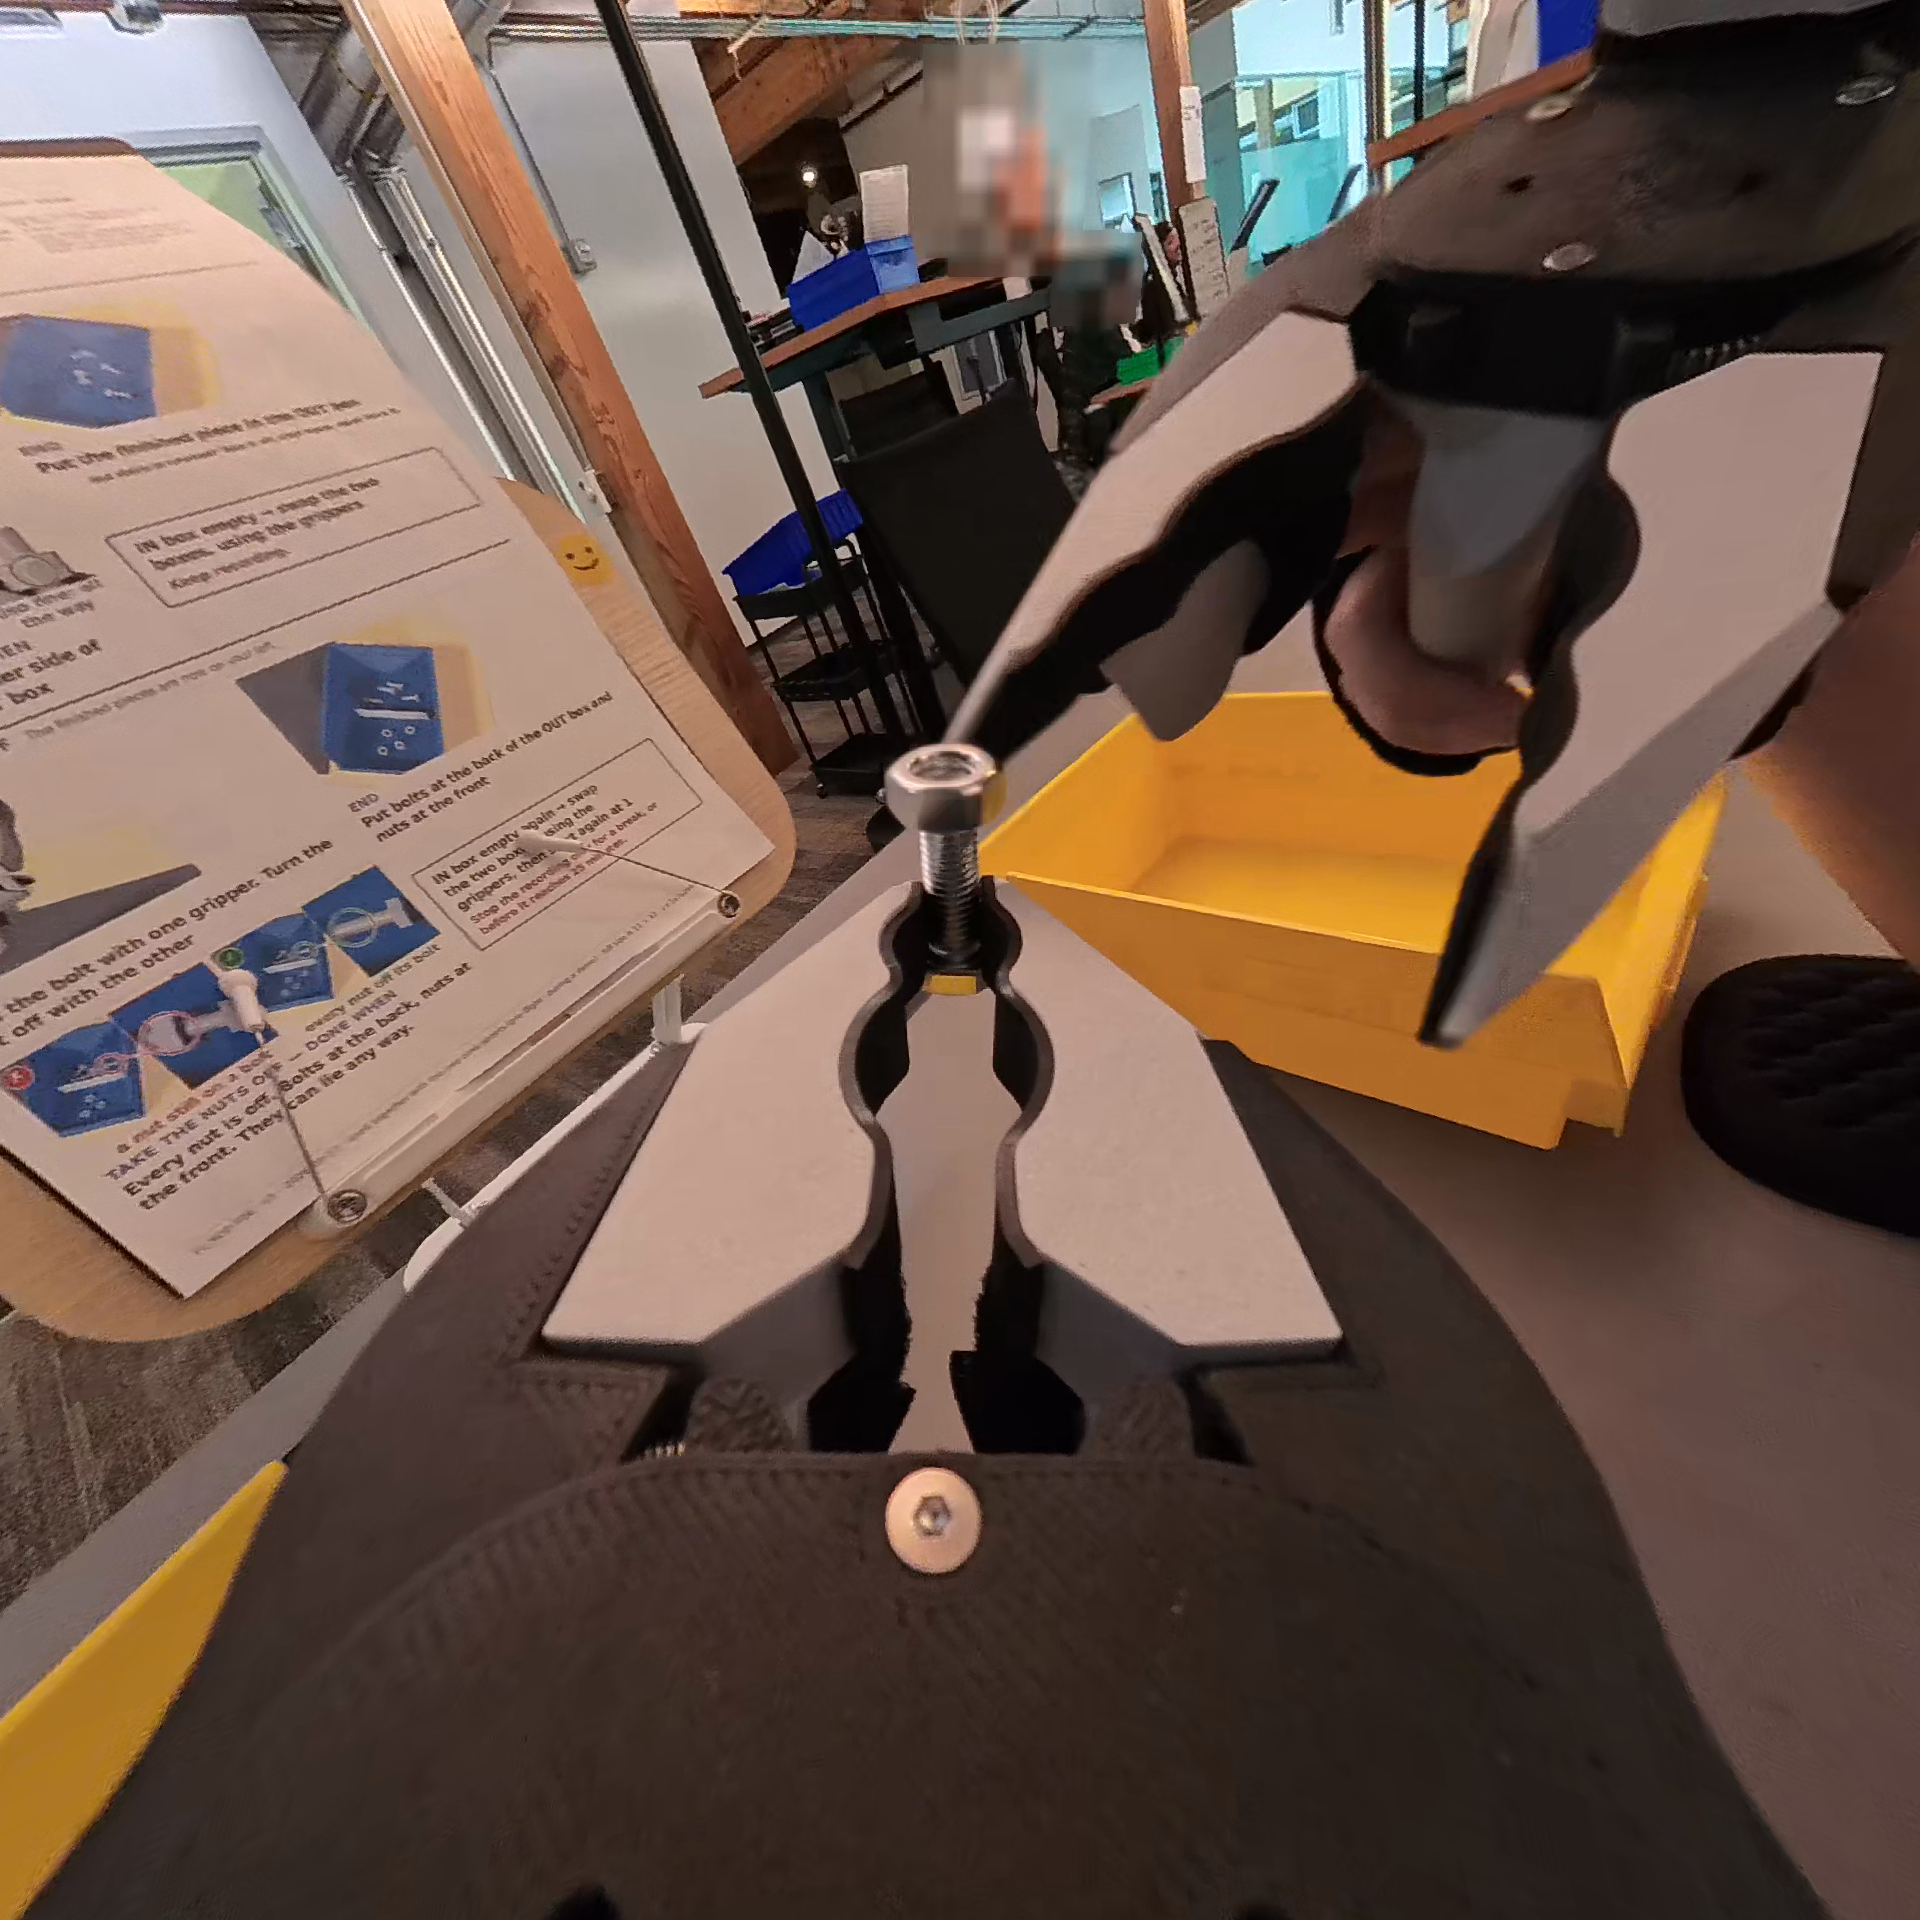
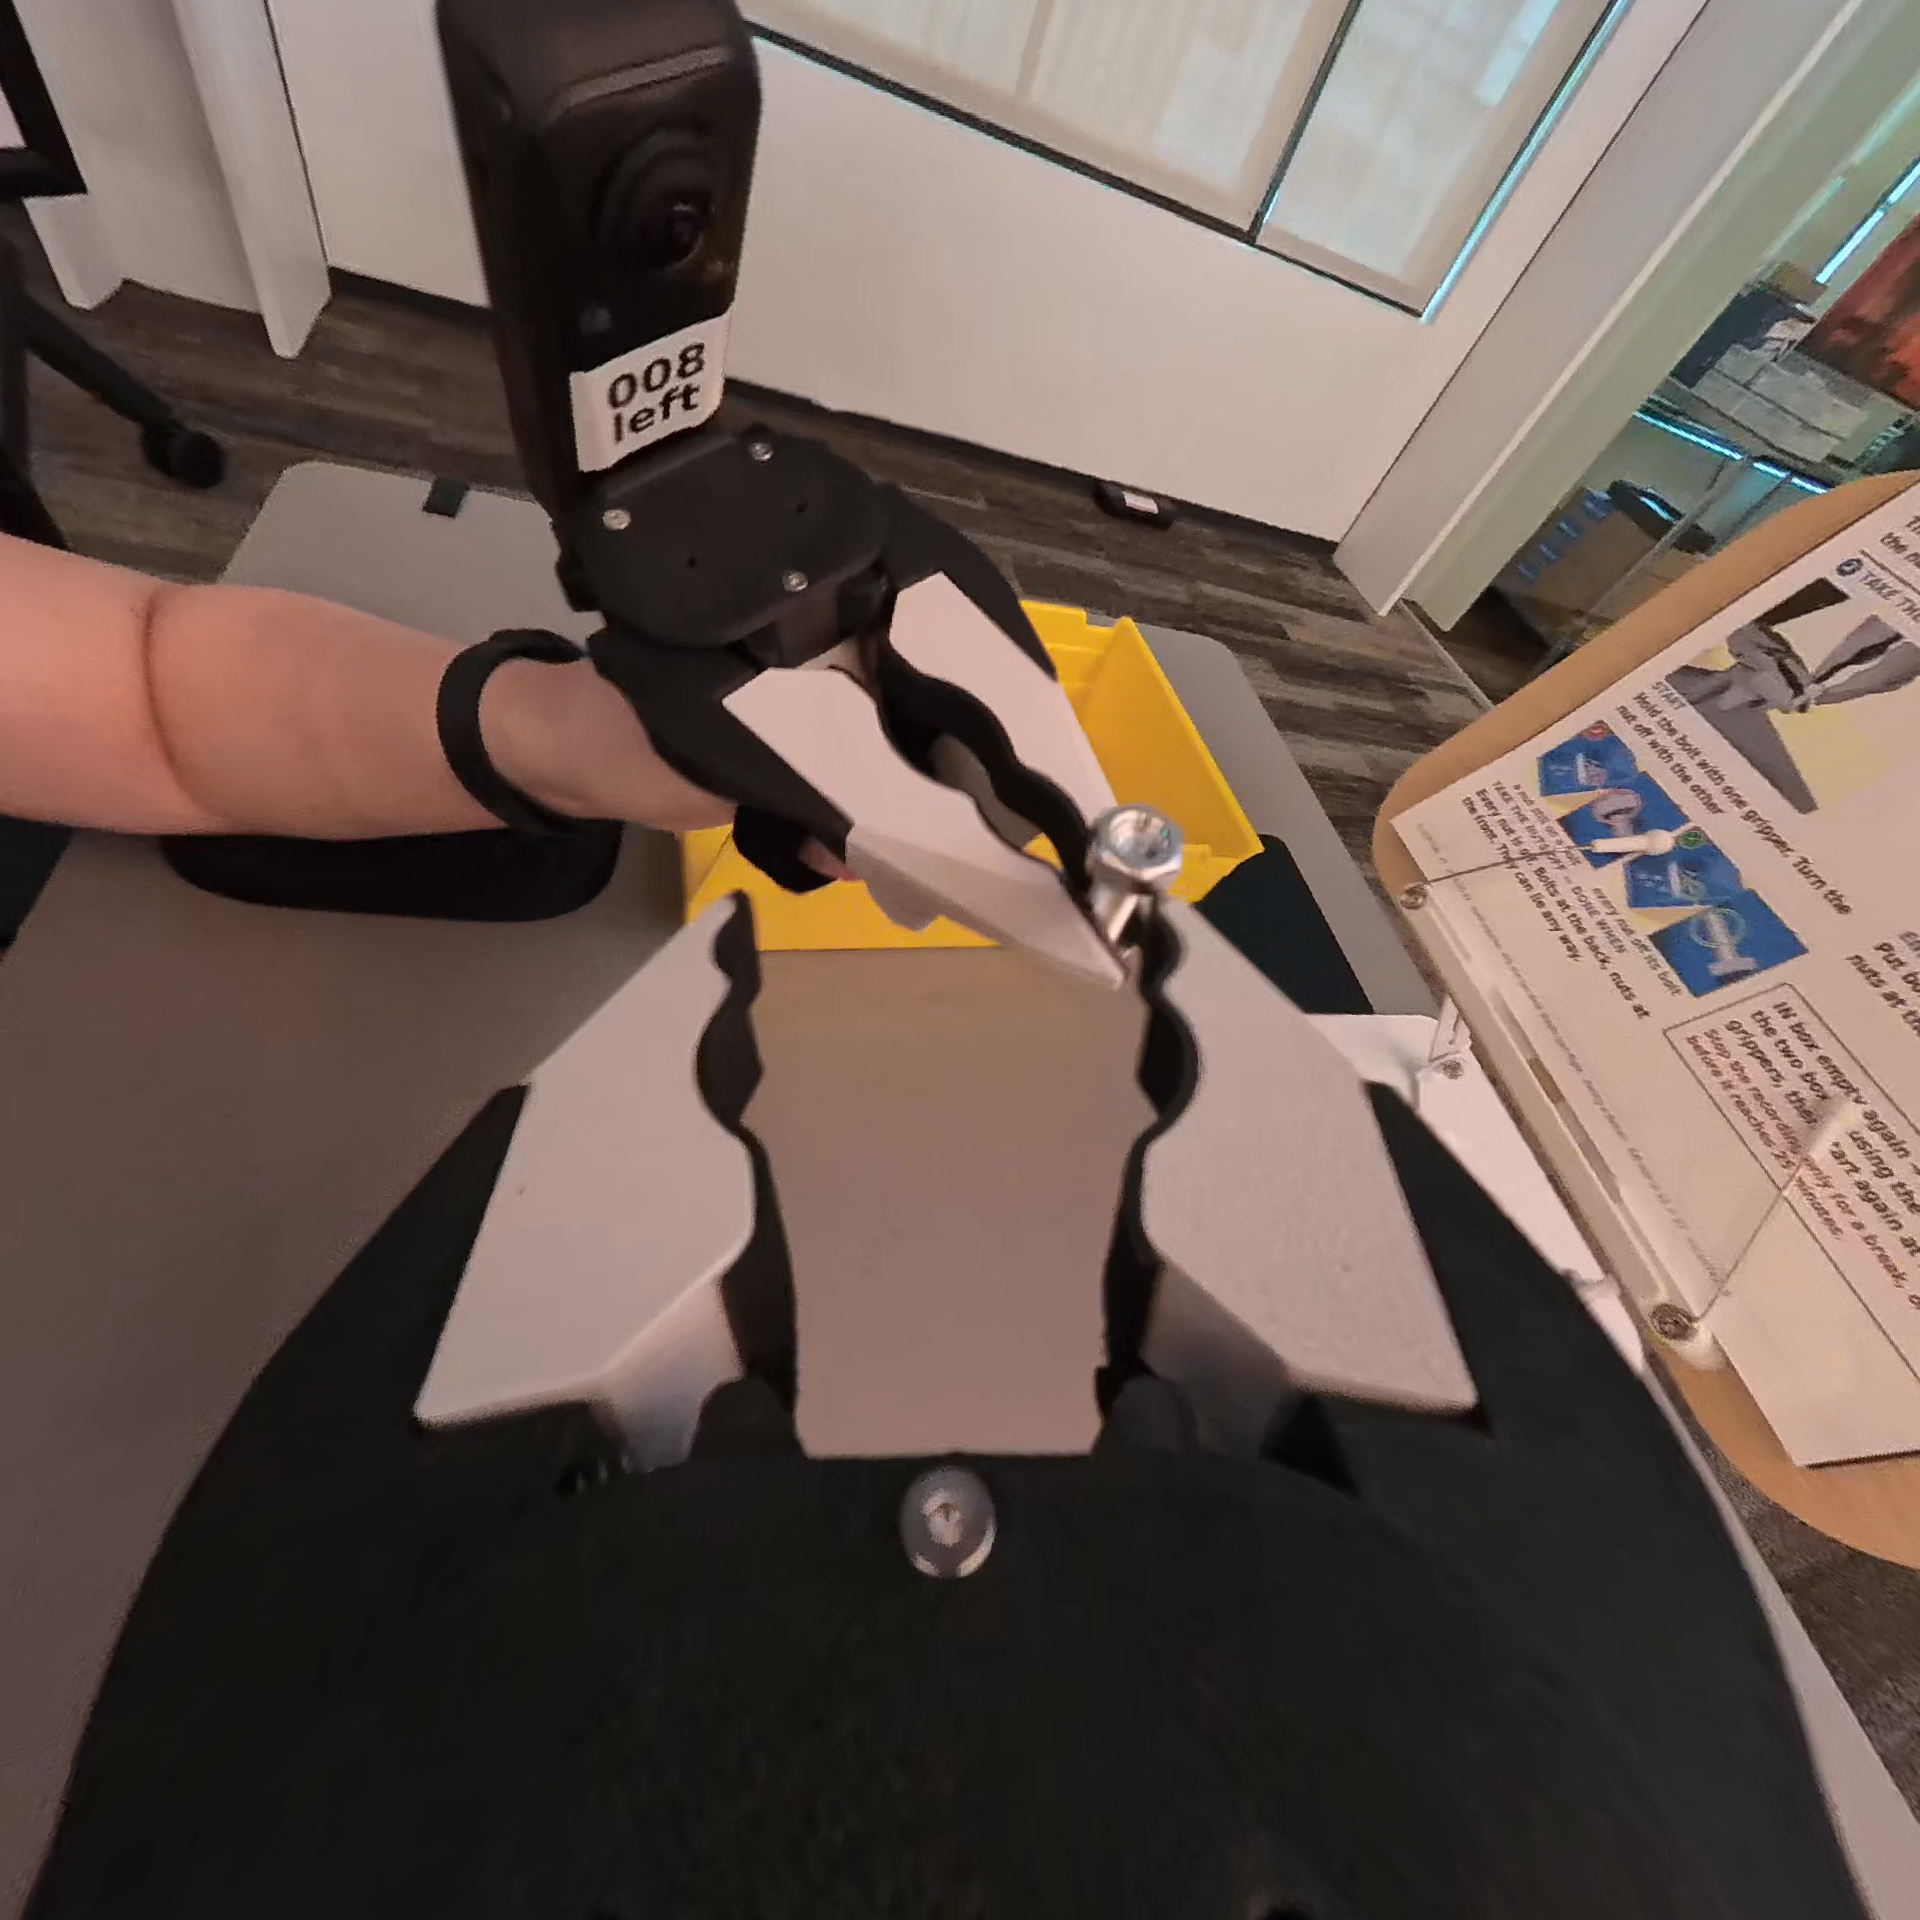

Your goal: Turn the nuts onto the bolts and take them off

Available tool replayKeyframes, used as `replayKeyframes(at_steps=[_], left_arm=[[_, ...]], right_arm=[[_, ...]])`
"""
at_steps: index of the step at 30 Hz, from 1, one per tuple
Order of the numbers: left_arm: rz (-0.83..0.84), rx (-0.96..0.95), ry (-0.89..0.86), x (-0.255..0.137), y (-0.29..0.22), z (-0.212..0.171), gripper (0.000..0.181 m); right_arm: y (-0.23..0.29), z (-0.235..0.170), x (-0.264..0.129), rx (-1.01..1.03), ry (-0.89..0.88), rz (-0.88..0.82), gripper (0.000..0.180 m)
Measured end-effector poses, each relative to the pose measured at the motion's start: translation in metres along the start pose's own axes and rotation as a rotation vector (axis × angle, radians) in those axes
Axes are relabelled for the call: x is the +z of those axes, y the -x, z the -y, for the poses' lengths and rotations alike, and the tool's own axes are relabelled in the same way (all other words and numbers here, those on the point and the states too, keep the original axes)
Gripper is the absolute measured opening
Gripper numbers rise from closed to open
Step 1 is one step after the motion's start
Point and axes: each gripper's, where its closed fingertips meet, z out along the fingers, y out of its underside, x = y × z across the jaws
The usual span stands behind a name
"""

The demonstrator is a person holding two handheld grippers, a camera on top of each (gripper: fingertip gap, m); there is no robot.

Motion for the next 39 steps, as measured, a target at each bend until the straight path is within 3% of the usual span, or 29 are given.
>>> replayKeyframes(at_steps=[1,3,6,10,12,14,15,17,19,21,25,27,29,31,33,37,39], left_arm=[[0.008,-0.011,-0.005,-0.001,0.003,0.000,0.007],[-0.004,-0.037,-0.012,-0.002,0.004,0.001,0.007],[-0.023,-0.032,-0.015,0.000,-0.002,0.001,0.007],[-0.045,-0.014,-0.022,0.002,-0.011,0.004,0.007],[-0.026,-0.021,-0.026,0.000,-0.006,0.004,0.007],[-0.020,-0.058,-0.034,-0.002,0.001,0.005,0.007],[-0.027,-0.078,-0.040,-0.003,0.002,0.006,0.007],[-0.039,-0.097,-0.045,-0.003,0.002,0.006,0.007],[-0.052,-0.080,-0.044,-0.001,-0.003,0.006,0.007],[-0.070,-0.066,-0.042,0.001,-0.010,0.006,0.007],[-0.049,-0.065,-0.036,0.000,-0.006,0.004,0.007],[-0.032,-0.094,-0.044,-0.002,0.001,0.005,0.007],[-0.041,-0.113,-0.050,-0.003,0.003,0.005,0.007],[-0.050,-0.103,-0.049,-0.002,-0.001,0.006,0.007],[-0.086,-0.080,-0.055,0.000,-0.011,0.008,0.007],[-0.083,-0.064,-0.055,0.000,-0.014,0.009,0.007],[-0.051,-0.084,-0.064,-0.002,-0.005,0.010,0.007]], right_arm=[[0.003,0.001,-0.003,0.003,-0.005,0.026,0.057],[-0.002,0.007,-0.008,0.048,-0.039,0.013,0.058],[-0.010,0.009,-0.005,0.056,-0.069,-0.028,0.085],[0.000,0.004,0.005,0.032,-0.036,0.008,0.099],[0.007,-0.001,0.004,0.004,0.008,0.033,0.092],[0.011,-0.001,-0.002,-0.044,0.014,0.047,0.058],[0.011,0.003,-0.005,-0.037,-0.003,0.044,0.057],[0.002,0.008,-0.006,0.001,-0.025,-0.003,0.066],[-0.001,0.009,-0.002,0.012,-0.045,-0.017,0.088],[0.001,0.008,0.004,0.002,-0.047,-0.005,0.095],[0.006,-0.001,0.002,-0.028,0.020,0.006,0.089],[0.012,0.000,-0.006,-0.024,0.014,0.057,0.054],[0.003,0.008,-0.011,0.027,-0.027,0.021,0.059],[-0.006,0.010,-0.010,0.033,-0.050,-0.029,0.081],[-0.007,0.008,-0.005,0.029,-0.049,-0.035,0.090],[0.009,0.005,0.003,0.027,-0.021,0.040,0.092],[0.011,0.003,-0.003,-0.005,0.006,0.045,0.075]])
